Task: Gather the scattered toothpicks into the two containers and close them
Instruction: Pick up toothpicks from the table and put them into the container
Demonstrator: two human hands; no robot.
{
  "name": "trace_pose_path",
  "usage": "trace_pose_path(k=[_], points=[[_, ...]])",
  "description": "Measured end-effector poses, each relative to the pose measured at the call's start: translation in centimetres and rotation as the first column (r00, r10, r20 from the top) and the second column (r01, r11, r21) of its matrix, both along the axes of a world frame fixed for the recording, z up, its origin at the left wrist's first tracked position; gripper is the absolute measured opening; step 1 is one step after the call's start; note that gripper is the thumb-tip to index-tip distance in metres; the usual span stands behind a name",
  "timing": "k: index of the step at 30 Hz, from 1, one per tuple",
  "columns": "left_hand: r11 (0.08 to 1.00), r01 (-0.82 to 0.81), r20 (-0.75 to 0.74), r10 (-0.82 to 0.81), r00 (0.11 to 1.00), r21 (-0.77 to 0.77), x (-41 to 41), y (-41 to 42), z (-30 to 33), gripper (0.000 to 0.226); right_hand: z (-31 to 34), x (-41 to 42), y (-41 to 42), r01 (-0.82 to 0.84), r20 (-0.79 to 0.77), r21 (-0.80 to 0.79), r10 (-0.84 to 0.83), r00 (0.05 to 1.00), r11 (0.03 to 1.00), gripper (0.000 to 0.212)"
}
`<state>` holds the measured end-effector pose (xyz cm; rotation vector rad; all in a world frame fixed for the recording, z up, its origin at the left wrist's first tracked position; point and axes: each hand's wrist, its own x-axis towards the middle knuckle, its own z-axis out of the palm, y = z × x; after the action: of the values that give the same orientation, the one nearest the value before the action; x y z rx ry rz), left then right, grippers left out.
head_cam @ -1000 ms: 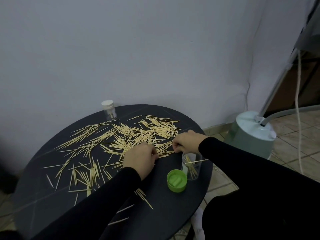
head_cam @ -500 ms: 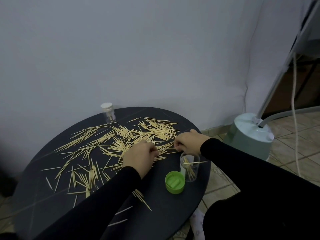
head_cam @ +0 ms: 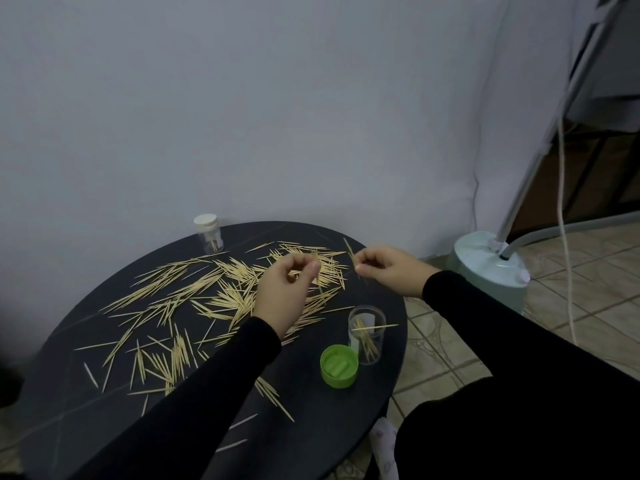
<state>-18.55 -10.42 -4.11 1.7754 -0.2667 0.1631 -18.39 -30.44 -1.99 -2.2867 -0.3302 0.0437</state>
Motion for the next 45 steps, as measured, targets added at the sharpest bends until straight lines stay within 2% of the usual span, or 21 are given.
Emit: trace_pose_path(k=[2, 4, 8, 15, 20, 25, 30, 32, 35, 37, 41, 45], points=[[0.990, 0.069, -0.029, -0.073, 0.997, -0.124, -0.6, -0.5, 0.8, 0.007, 0.6, -1.2, 0.2, -0.037, -0.019, 0.162, 0.040, 0.999, 0.986, 0.019], [0.972, 0.135, -0.039, -0.145, 0.989, -0.193, -1.2, -1.0, 1.1, 0.008, 0.6, -2.1, 0.1, -0.065, -0.052, 0.251, 0.081, 0.995, 0.966, 0.019], [0.966, 0.200, -0.037, -0.209, 0.977, -0.164, -1.8, -1.6, 0.4, 0.007, -0.5, -2.9, -0.5, -0.101, -0.132, 0.232, 0.134, 0.982, 0.967, 0.015], [0.952, 0.299, -0.065, -0.303, 0.951, -0.066, -2.1, -1.9, -1.5, 0.011, -0.9, -2.9, -1.1, -0.144, -0.224, 0.206, 0.190, 0.956, 0.968, 0.021], [0.936, 0.350, -0.080, -0.353, 0.932, -0.044, -2.4, -1.8, -1.8, 0.012, -0.9, -2.6, -1.3, -0.186, -0.224, 0.128, 0.211, 0.952, 0.974, 0.005], [0.940, 0.339, -0.041, -0.337, 0.941, 0.030, -1.7, -0.8, -2.6, 0.013, -0.4, -2.5, -1.4, -0.173, -0.223, 0.040, 0.178, 0.958, 0.984, 0.013], [0.871, 0.468, -0.095, -0.459, 0.883, 0.147, -1.5, 0.2, -3.4, 0.064, 0.7, -3.2, -1.3, -0.150, -0.101, -0.045, 0.144, 0.984, 0.988, 0.008], [0.845, 0.493, -0.127, -0.476, 0.870, 0.207, -1.4, 0.3, -3.5, 0.076, 1.2, -3.3, -1.0, -0.153, -0.068, -0.134, 0.145, 0.987, 0.979, 0.010], [0.818, 0.494, -0.143, -0.473, 0.869, 0.296, -1.4, -0.3, -3.5, 0.086, 1.7, -3.5, -0.3, -0.181, -0.104, -0.242, 0.160, 0.982, 0.953, 0.014], [0.813, 0.489, -0.144, -0.468, 0.872, 0.316, -1.5, -0.7, -3.5, 0.087, 2.0, -3.7, 0.1, -0.179, -0.123, -0.301, 0.148, 0.981, 0.937, 0.014], [0.813, 0.482, -0.126, -0.469, 0.874, 0.326, -1.5, -1.0, -3.3, 0.075, 1.8, -3.6, 0.6, -0.167, -0.150, -0.358, 0.120, 0.981, 0.919, 0.004], [0.826, 0.467, -0.114, -0.455, 0.883, 0.317, -1.3, -1.0, -3.5, 0.066, 1.5, -3.3, 0.7, -0.197, -0.149, -0.346, 0.154, 0.977, 0.917, 0.016]])
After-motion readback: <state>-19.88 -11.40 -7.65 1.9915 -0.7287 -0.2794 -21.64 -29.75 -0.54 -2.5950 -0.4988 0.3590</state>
